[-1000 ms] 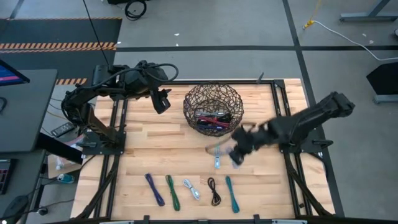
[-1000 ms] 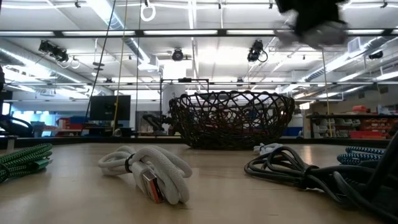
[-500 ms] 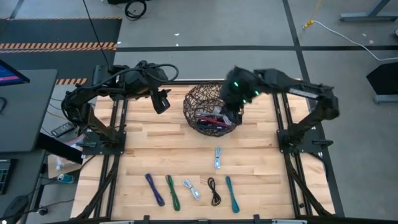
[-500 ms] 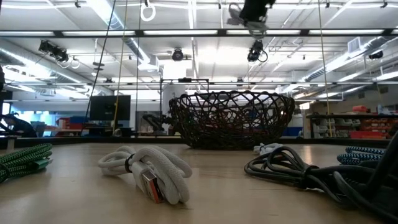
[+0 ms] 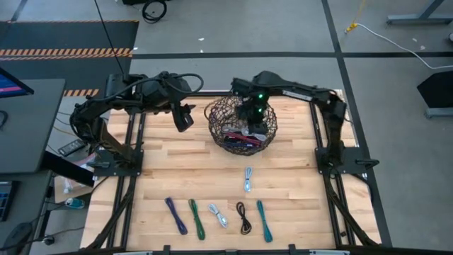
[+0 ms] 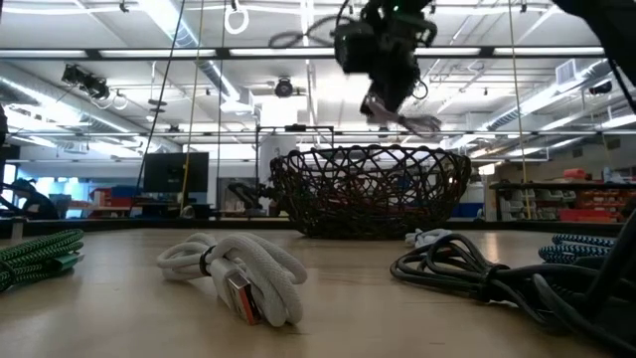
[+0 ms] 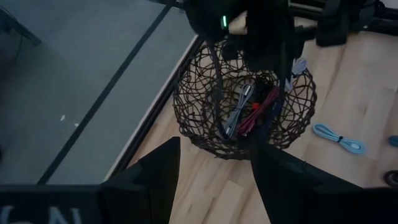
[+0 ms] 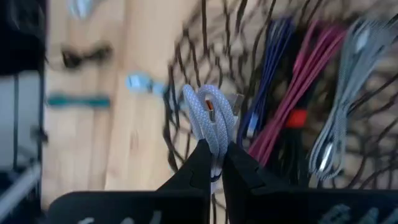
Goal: Pick and place USB-C Cables
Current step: Put the right gray charger cable into the black mesh basket
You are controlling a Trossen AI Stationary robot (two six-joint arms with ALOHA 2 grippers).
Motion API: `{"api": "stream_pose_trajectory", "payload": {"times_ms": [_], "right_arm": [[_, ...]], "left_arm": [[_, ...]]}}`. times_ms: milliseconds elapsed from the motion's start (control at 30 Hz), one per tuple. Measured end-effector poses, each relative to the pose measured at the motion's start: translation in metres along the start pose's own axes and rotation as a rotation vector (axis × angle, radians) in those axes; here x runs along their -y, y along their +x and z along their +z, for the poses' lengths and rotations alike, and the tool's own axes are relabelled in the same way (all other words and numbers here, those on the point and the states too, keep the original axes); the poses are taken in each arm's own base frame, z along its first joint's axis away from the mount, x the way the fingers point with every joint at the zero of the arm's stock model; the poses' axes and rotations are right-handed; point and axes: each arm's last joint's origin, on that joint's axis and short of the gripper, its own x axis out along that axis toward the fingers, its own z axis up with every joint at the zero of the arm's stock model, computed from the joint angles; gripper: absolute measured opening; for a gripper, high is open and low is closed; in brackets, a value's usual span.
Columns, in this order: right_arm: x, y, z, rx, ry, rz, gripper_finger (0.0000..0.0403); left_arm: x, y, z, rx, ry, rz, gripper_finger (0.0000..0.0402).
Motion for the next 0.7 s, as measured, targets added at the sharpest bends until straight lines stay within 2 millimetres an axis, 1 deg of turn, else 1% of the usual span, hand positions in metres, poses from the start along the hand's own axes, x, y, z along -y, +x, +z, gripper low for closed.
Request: {"api": "stream_pose_trajectory", "payload": {"times_ms": [100, 200, 333, 500, 700], "right_arm": [[0.007, 0.017, 0.003, -0.097, -0.033, -0.018, 0.0019], [0.011, 0.023, 0.010, -0.055, -0.070, -0.038, 0.0019], [0.009, 0.029, 0.015, -0.046, -0.126, -0.040, 0.0019], [0.006, 0.031, 0.023, -0.002, -0.175, -0.072, 0.0019], [0.007, 0.031, 0.025, 0.011, -0.197, -0.081, 0.0019]], "left_arm": [[0.000, 0.000, 0.000, 0.000, -0.009, 0.000, 0.0201], [0.000, 0.000, 0.000, 0.000, -0.009, 0.000, 0.0201], [0.000, 0.000, 0.000, 0.000, -0.010, 0.001, 0.0201], [0.000, 0.000, 0.000, 0.000, -0.010, 0.001, 0.0201], [0.000, 0.000, 0.000, 0.000, -0.010, 0.001, 0.0201]]}}
